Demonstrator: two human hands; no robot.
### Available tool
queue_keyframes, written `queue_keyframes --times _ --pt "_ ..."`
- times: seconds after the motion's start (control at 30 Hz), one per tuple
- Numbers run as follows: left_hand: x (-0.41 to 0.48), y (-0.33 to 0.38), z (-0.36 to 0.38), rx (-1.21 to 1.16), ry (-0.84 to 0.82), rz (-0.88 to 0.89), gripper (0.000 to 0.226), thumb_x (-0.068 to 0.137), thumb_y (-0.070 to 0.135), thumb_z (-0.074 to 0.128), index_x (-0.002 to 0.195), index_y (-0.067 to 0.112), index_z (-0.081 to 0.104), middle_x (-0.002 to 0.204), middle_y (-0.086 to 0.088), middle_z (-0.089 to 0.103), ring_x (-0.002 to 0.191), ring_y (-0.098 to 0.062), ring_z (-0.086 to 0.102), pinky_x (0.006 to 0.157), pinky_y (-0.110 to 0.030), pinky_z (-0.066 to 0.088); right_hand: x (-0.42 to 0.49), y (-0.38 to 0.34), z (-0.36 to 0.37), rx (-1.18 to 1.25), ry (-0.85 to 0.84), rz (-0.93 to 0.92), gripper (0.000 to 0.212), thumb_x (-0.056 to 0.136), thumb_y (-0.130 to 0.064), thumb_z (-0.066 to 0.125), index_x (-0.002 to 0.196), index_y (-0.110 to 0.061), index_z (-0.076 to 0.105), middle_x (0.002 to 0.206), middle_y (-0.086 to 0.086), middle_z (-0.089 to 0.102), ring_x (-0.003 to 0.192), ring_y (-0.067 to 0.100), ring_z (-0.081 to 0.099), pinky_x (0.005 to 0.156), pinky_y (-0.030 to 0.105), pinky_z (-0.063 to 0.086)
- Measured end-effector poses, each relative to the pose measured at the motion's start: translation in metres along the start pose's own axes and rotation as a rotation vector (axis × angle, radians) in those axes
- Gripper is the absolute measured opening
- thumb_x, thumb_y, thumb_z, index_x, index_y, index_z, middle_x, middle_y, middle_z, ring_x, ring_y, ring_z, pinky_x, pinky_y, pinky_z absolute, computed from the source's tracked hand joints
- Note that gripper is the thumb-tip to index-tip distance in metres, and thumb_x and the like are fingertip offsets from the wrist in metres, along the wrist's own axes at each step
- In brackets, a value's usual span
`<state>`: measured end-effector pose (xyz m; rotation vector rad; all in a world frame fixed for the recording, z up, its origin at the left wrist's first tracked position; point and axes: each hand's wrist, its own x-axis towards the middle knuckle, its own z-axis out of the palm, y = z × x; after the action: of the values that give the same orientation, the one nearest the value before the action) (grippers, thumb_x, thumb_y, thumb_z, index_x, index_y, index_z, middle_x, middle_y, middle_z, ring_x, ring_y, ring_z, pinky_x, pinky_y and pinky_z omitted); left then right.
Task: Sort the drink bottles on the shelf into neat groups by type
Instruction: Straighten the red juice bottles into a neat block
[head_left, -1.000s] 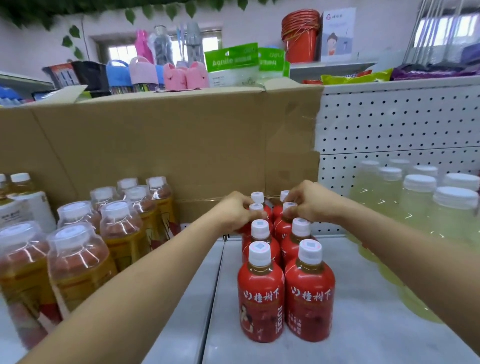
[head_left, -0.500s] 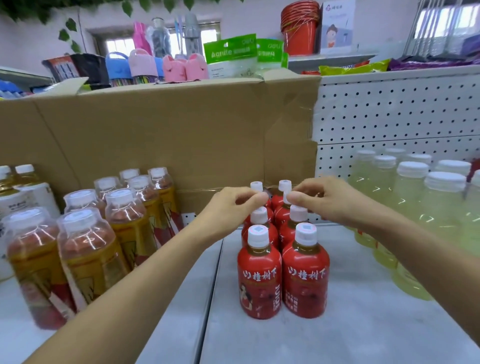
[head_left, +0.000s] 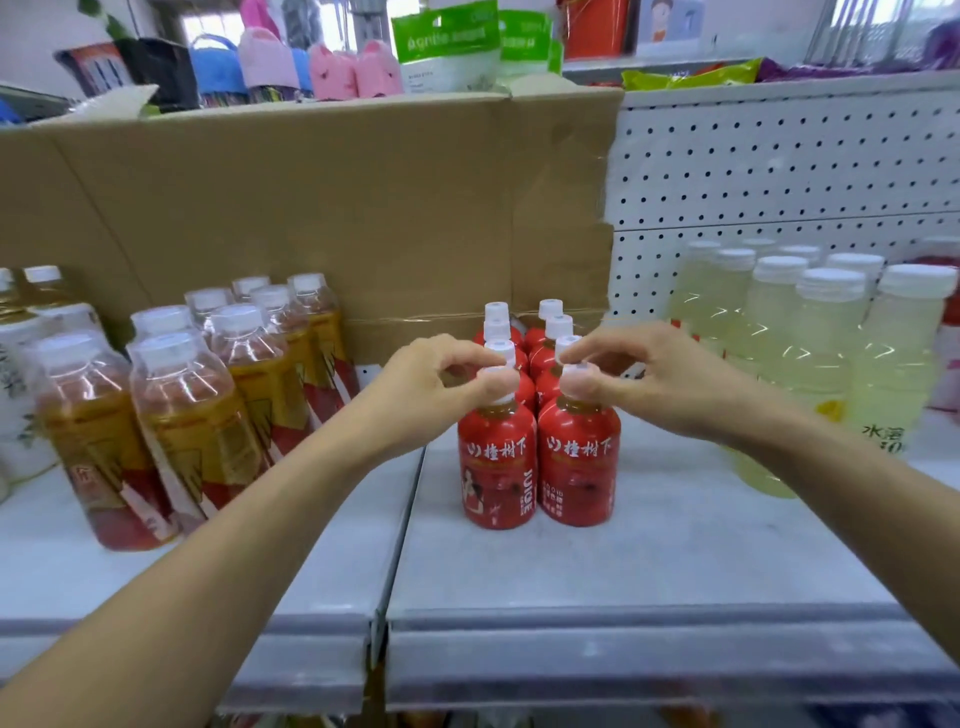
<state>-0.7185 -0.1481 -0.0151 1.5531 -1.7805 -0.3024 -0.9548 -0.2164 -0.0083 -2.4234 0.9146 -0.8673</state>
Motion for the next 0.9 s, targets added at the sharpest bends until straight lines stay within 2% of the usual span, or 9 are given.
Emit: queue_keyframes --times 0.1,0.17,0.33,0.5,0.6,0.67,0.73,0.8,0.9 --pt "-0.005 0.001 0.002 0.017 -0.027 -0.038 0.038 0.087 0.045 0.070 0.123 0.034 0.067 0.103 0.011 0.070 0.093 -0.002 0.065 0.082 -0.025 0.055 -0.003 0.000 0.007 -0.112 0.013 -0.011 0.029 0.084 -0.033 0.073 0.113 -0.030 0.069 0.102 -0.015 0.069 0.088 0.003 0.062 0.073 0.016 0.048" --pt "-0.005 0.004 0.004 0.025 -0.020 -0.053 0.037 0.088 0.042 0.071 0.123 0.031 0.067 0.100 0.009 0.071 0.090 -0.004 0.067 0.081 -0.029 0.058 -0.002 0.000 0.007 -0.162 0.036 -0.013 0.027 0.084 -0.030 0.074 0.110 -0.027 0.069 0.098 -0.011 0.068 0.087 0.007 0.062 0.074 0.021 0.048" --pt "-0.007 0.011 0.012 0.101 0.076 -0.053 0.036 0.084 0.043 0.074 0.117 0.028 0.070 0.091 0.009 0.071 0.086 -0.009 0.067 0.085 -0.037 0.057 -0.002 0.001 0.003 -0.275 0.099 0.067 0.024 0.076 -0.041 0.077 0.087 -0.024 0.065 0.084 -0.004 0.065 0.075 0.012 0.059 0.069 0.036 0.051" --pt "-0.008 0.014 0.014 0.142 0.077 -0.071 0.041 0.084 0.048 0.073 0.120 0.029 0.068 0.098 0.007 0.072 0.091 -0.011 0.067 0.087 -0.041 0.057 0.000 -0.005 0.006 -0.394 0.159 0.138 0.045 0.066 -0.060 0.076 0.077 -0.021 0.055 0.076 -0.005 0.059 0.071 0.015 0.055 0.056 0.032 0.040" --pt "-0.008 0.015 0.014 0.150 0.075 -0.090 0.042 0.084 0.048 0.073 0.121 0.029 0.067 0.099 0.006 0.072 0.093 -0.013 0.067 0.088 -0.041 0.056 0.001 -0.009 0.009 -0.463 0.152 0.147 0.052 0.067 -0.068 0.070 0.076 -0.022 0.047 0.078 -0.003 0.058 0.074 0.021 0.056 0.060 0.035 0.044" --pt "-0.008 0.016 0.014 0.151 0.078 -0.094 0.042 0.085 0.047 0.072 0.122 0.029 0.067 0.100 0.005 0.072 0.094 -0.014 0.067 0.088 -0.042 0.056 -0.002 -0.009 0.006 -0.469 0.111 0.131 0.047 0.076 -0.064 0.066 0.087 -0.020 0.052 0.082 -0.003 0.060 0.078 0.020 0.057 0.066 0.036 0.048" --pt "-0.009 0.018 0.015 0.165 0.084 -0.095 0.042 0.086 0.046 0.071 0.123 0.027 0.066 0.102 0.003 0.072 0.096 -0.016 0.067 0.090 -0.043 0.055 -0.006 -0.009 0.003 -0.436 0.078 0.080 0.036 0.084 -0.052 0.065 0.097 -0.020 0.057 0.088 -0.003 0.062 0.082 0.018 0.058 0.068 0.034 0.046" --pt "-0.009 0.022 0.017 0.187 0.090 -0.089 0.041 0.087 0.045 0.070 0.123 0.026 0.066 0.105 0.002 0.072 0.098 -0.018 0.066 0.091 -0.043 0.054 -0.007 -0.009 0.003 -0.403 0.068 0.038 0.027 0.087 -0.043 0.067 0.097 -0.019 0.060 0.091 -0.003 0.064 0.083 0.017 0.058 0.067 0.032 0.042" --pt "-0.011 0.030 0.020 0.219 0.100 -0.076 0.035 0.089 0.042 0.069 0.120 0.025 0.067 0.106 0.002 0.072 0.098 -0.017 0.066 0.090 -0.043 0.054 -0.003 -0.010 0.006 -0.355 0.073 0.036 0.026 0.084 -0.042 0.069 0.092 -0.018 0.062 0.088 -0.003 0.063 0.084 0.019 0.058 0.071 0.036 0.046"
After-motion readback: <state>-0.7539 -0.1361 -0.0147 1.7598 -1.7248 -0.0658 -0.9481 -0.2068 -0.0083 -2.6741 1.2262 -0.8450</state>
